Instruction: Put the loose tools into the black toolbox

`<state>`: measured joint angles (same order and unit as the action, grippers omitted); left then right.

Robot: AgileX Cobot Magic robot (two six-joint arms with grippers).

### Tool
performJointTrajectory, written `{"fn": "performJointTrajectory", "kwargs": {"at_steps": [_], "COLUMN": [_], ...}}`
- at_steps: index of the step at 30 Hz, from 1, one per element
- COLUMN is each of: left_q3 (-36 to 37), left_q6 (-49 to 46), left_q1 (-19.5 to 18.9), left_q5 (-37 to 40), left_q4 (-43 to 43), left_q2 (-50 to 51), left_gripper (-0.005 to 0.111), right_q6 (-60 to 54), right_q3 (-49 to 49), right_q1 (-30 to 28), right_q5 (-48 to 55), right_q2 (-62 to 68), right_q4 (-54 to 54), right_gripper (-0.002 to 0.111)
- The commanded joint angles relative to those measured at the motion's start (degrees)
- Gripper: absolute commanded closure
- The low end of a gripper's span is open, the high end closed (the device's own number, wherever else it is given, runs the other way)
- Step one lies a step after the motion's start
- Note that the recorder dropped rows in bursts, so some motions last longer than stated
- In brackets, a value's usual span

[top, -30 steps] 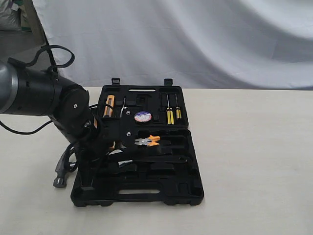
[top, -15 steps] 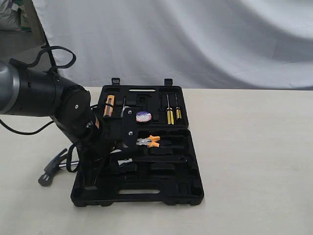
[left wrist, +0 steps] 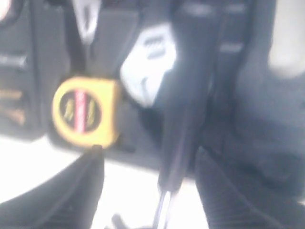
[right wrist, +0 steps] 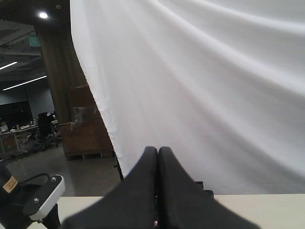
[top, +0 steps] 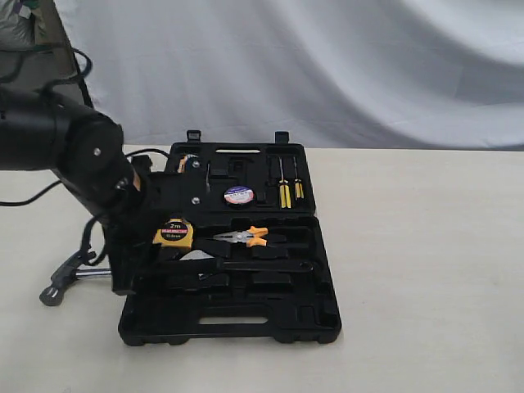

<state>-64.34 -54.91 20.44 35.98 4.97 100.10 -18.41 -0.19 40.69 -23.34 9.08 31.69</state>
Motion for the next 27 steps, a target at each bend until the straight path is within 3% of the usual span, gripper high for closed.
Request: {"fn": "performJointTrajectory", "kwargs": {"at_steps": [1,6,9,18,27], "left_q3": [-0.41,2.16,3.61,4.90,4.90], "left_q6": [-0.23,-1.58,-5.56,-8.46,-22.36], "left_q1": [-5.66,-12.68,-14.58,-14.54,-14.54], "left_q5": [5.50,7.46,6.54,-0.62,-1.14], "left_q4": [0.84,0.74,0.74,-1.19,-11.68], "left_q2": [-2.38,-1.02,-0.35,0.02,0.13], "left_gripper": [0.052,0.052,0.052,0.052,0.052], "right_q6": [-0.21,-0.21,-0.21,-0.21,-0.21], "right_q3": [0.19,0.19,0.19,0.19,0.19], "right_q1": [-0.18,-0.18,-0.18,-0.18,-0.18], "right_q5": [-0.33,-0.33,-0.33,0.12,0.12], "right_q2": [-0.42,-0.42,-0.42,-0.42,-0.42], "right_q4": [-0.73,-0.73,-0.73,-0.73,-0.73], "right_gripper": [0.108,0.108,0.108,0.108,0.108]}}
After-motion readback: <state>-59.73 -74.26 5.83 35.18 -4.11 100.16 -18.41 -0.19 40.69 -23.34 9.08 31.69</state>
